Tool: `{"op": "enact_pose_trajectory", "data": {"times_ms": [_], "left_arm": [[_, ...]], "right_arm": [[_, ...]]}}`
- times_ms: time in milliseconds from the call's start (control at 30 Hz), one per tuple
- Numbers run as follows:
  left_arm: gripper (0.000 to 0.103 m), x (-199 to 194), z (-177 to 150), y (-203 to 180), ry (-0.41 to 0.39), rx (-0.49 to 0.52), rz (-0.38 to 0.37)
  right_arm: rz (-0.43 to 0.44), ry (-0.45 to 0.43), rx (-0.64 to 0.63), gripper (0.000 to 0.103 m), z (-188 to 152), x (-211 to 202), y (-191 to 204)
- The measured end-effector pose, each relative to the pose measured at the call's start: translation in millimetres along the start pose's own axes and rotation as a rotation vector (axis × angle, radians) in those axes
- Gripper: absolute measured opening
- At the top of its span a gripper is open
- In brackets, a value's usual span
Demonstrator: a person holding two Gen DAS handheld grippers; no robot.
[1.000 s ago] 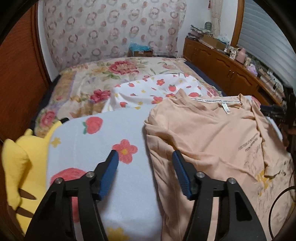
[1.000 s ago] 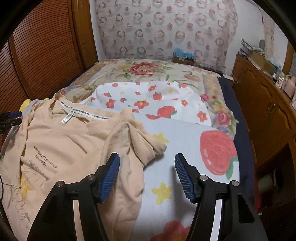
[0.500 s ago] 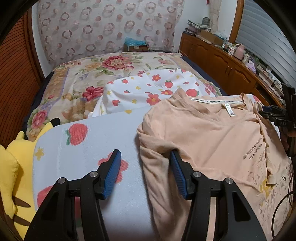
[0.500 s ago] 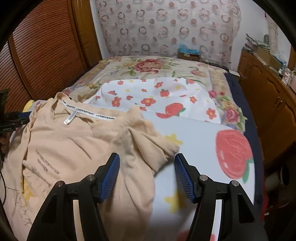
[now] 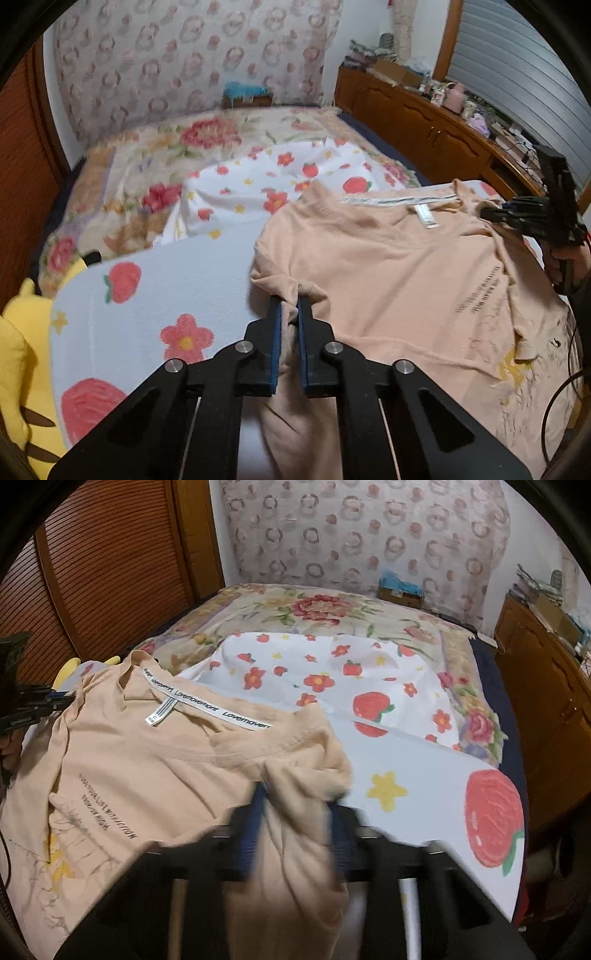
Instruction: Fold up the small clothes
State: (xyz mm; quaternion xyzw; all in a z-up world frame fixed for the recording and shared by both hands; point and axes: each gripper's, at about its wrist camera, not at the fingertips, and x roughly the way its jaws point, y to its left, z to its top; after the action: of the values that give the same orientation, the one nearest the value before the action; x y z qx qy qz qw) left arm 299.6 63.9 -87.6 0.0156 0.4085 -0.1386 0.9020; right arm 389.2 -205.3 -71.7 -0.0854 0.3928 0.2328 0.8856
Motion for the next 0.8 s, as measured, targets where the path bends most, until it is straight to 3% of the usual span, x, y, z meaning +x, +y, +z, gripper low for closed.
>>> {"op": "enact_pose_trajectory", "data": {"times_ms": [167,400,600,800], "left_arm": [[0.008,-50.4,-4.6,-19.3,-0.107,0.009,0.010],[0.008,-125.3,-32.8,-44.9,-0.218,0.043,0.028],[0.008,-163.1,-87.1,-56.9,-0.237,0.050,0.014],[0.008,-192.3,-142.3,-56.4,-0.254,-0.016,0.035]], "right_arm": [[-0.009,-0.077,-0.012,0.009,-7.9,-31.3,12.5],[0.001,-0.215,-0.012,0.009,-45.6,-112.1,35.4],[0.032,-0.261,-0.007,0.008,-108.9,-165.5,55.1],[0.070,-0.266,0.018,0.009,-175.8,-190.8,77.5]]}}
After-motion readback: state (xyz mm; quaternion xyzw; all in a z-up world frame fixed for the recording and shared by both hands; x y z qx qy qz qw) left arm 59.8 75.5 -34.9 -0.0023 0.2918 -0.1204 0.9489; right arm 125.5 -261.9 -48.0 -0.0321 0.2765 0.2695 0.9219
